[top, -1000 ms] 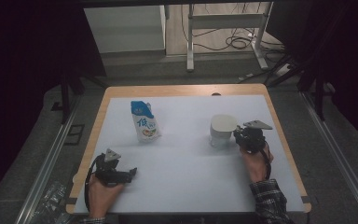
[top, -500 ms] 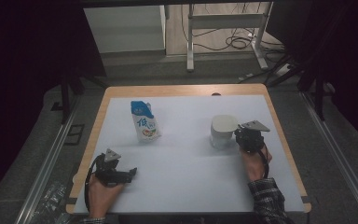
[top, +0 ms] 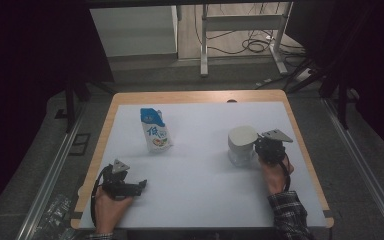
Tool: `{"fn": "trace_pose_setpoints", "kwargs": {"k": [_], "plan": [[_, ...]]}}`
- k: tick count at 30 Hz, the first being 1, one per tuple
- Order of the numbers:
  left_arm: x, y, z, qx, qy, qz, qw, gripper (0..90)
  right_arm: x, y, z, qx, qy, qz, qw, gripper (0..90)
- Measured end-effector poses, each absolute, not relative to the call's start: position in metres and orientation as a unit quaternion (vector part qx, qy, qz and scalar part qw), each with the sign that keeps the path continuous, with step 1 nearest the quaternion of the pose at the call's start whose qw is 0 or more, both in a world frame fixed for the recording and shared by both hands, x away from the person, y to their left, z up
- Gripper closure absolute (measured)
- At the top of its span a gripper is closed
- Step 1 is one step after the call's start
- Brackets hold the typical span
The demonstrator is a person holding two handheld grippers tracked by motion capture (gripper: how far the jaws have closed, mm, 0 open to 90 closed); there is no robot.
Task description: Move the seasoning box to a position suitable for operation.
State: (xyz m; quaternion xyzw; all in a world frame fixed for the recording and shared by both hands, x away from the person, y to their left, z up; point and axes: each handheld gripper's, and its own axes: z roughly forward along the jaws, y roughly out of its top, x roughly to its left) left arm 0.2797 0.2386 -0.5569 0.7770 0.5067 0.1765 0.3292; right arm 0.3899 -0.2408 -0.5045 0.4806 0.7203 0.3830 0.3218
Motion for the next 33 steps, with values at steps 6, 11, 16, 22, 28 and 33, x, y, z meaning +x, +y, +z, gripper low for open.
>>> {"fn": "trace_pose_setpoints", "kwargs": {"k": [6,11,16,22,28,33], "plan": [[0.280,0.238,-0.557,0.776,0.508,0.177,0.330,0.2,0.386,-0.241,-0.504,0.478,0.719,0.391,0.318,79.6],[0.280,0.238,-0.557,0.776,0.508,0.177,0.330,0.2,0.381,-0.234,-0.503,0.473,0.722,0.403,0.304,78.8],[0.280,0.238,-0.557,0.776,0.508,0.177,0.330,0.2,0.376,-0.226,-0.505,0.467,0.727,0.415,0.285,78.6],[0.280,0.238,-0.557,0.776,0.508,0.177,0.330,0.2,0.367,-0.207,-0.504,0.455,0.732,0.434,0.263,78.6],[0.280,0.238,-0.557,0.776,0.508,0.177,0.330,0.3,0.359,-0.195,-0.504,0.445,0.735,0.444,0.255,78.3],[0.280,0.239,-0.557,0.776,0.508,0.177,0.330,0.2,0.351,-0.185,-0.506,0.440,0.737,0.445,0.254,77.9]]}}
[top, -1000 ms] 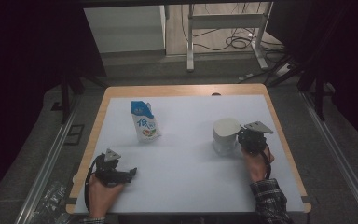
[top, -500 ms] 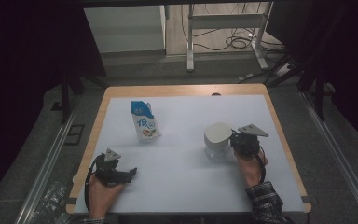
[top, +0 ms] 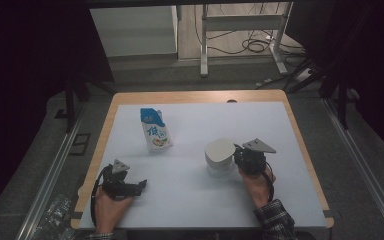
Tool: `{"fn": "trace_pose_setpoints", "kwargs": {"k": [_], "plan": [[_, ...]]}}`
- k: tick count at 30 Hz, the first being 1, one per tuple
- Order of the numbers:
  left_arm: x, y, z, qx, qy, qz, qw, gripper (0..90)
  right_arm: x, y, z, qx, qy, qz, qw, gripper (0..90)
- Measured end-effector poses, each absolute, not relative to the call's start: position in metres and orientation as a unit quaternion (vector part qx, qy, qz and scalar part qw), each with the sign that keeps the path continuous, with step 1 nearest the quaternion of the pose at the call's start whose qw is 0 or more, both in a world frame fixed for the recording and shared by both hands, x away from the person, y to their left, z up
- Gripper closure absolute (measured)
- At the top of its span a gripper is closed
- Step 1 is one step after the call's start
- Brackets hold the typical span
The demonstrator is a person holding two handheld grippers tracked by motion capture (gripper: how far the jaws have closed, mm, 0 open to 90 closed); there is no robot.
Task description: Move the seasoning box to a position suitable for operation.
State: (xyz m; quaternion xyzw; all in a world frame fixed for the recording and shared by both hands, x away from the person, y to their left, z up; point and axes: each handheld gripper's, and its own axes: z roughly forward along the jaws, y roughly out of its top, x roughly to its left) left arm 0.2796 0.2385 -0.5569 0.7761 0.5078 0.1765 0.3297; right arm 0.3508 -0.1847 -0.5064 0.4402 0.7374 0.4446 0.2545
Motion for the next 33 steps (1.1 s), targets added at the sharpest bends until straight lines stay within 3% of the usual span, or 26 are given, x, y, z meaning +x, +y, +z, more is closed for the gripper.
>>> {"fn": "trace_pose_setpoints", "kwargs": {"k": [13,27,33], "plan": [[0.280,0.238,-0.557,0.776,0.508,0.176,0.330,0.3,0.347,-0.179,-0.512,0.443,0.739,0.446,0.241,76.5],[0.280,0.238,-0.557,0.776,0.508,0.177,0.330,0.2,0.347,-0.197,-0.512,0.430,0.760,0.430,0.230,54.5],[0.280,0.238,-0.557,0.776,0.508,0.177,0.329,0.2,0.342,-0.205,-0.511,0.412,0.777,0.423,0.219,51.4]]}}
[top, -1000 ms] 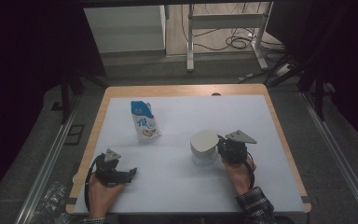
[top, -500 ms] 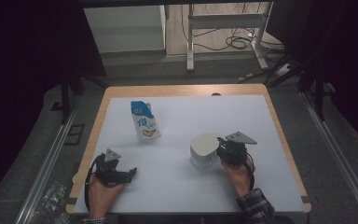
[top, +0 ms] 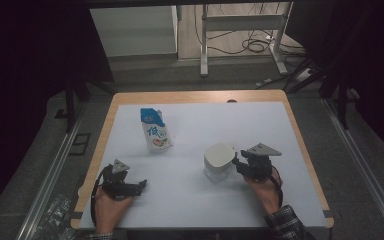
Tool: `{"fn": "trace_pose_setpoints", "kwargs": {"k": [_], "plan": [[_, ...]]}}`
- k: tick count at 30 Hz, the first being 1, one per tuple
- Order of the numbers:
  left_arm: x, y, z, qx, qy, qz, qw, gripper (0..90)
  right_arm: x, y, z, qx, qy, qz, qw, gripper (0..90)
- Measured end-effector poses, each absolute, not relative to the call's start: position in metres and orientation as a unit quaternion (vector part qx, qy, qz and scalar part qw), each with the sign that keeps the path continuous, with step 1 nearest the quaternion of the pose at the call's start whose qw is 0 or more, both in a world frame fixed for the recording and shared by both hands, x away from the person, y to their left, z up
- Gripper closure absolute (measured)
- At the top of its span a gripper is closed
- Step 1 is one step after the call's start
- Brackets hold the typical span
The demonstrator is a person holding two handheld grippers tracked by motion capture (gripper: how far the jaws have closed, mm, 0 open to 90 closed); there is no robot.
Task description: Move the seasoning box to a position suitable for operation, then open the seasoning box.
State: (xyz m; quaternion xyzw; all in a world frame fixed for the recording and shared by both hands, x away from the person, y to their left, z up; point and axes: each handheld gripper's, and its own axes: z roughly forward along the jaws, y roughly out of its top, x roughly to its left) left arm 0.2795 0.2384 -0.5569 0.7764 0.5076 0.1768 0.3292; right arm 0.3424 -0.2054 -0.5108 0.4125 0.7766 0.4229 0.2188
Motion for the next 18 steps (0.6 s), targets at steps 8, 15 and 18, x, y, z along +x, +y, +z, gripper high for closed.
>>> {"fn": "trace_pose_setpoints", "kwargs": {"k": [8,15,18], "plan": [[0.280,0.238,-0.557,0.777,0.507,0.177,0.329,0.3,0.337,-0.215,-0.504,0.402,0.789,0.421,0.196,46.5],[0.279,0.238,-0.557,0.777,0.507,0.177,0.329,0.3,0.335,-0.225,-0.498,0.400,0.796,0.419,0.177,40.5],[0.279,0.238,-0.557,0.776,0.508,0.177,0.329,0.3,0.336,-0.228,-0.497,0.402,0.795,0.419,0.173,39.1]]}}
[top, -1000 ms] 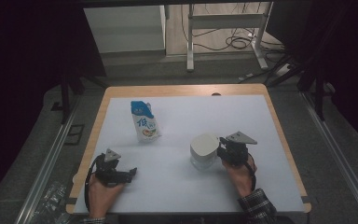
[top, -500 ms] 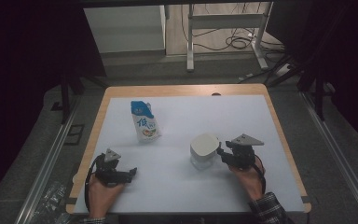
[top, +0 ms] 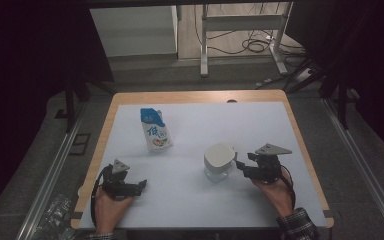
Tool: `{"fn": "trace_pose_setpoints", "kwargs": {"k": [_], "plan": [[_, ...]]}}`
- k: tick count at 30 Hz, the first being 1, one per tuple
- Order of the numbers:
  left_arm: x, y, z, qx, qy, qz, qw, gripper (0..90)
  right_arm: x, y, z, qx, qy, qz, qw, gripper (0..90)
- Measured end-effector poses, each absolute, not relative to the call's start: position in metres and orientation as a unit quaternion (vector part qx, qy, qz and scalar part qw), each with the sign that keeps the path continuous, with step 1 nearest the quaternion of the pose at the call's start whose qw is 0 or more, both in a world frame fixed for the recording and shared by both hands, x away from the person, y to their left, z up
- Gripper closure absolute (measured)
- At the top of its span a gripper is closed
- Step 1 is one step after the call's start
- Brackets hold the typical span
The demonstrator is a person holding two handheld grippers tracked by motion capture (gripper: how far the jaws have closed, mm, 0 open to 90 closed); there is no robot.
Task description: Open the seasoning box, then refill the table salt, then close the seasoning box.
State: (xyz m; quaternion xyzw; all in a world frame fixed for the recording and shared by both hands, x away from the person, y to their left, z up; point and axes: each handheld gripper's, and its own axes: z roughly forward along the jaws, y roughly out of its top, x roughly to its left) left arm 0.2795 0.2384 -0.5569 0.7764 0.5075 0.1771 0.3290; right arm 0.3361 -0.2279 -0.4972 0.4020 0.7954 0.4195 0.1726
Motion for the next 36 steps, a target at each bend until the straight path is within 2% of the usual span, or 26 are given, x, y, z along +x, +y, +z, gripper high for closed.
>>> {"fn": "trace_pose_setpoints", "kwargs": {"k": [7,10,15,23,25,28,29,31,36], "plan": [[0.279,0.238,-0.557,0.776,0.508,0.177,0.329,0.3,0.337,-0.234,-0.493,0.405,0.799,0.412,0.167,36.8],[0.279,0.238,-0.557,0.776,0.508,0.177,0.329,0.3,0.338,-0.235,-0.490,0.400,0.805,0.407,0.162,39.6],[0.279,0.238,-0.557,0.776,0.508,0.177,0.329,0.4,0.340,-0.237,-0.482,0.393,0.813,0.406,0.141,53.7],[0.279,0.238,-0.557,0.776,0.507,0.177,0.330,0.3,0.346,-0.239,-0.471,0.390,0.813,0.415,0.118,66.9],[0.279,0.238,-0.557,0.776,0.507,0.177,0.330,0.3,0.348,-0.239,-0.465,0.386,0.816,0.415,0.113,74.6],[0.279,0.238,-0.557,0.776,0.507,0.177,0.330,0.3,0.350,-0.239,-0.461,0.384,0.817,0.416,0.113,79.9],[0.279,0.238,-0.557,0.776,0.507,0.177,0.330,0.3,0.351,-0.238,-0.457,0.383,0.816,0.420,0.110,85.0],[0.279,0.238,-0.557,0.776,0.507,0.177,0.330,0.3,0.353,-0.237,-0.453,0.381,0.815,0.421,0.111,88.2],[0.279,0.238,-0.557,0.776,0.507,0.177,0.330,0.3,0.356,-0.231,-0.446,0.372,0.817,0.424,0.119,88.8]]}}
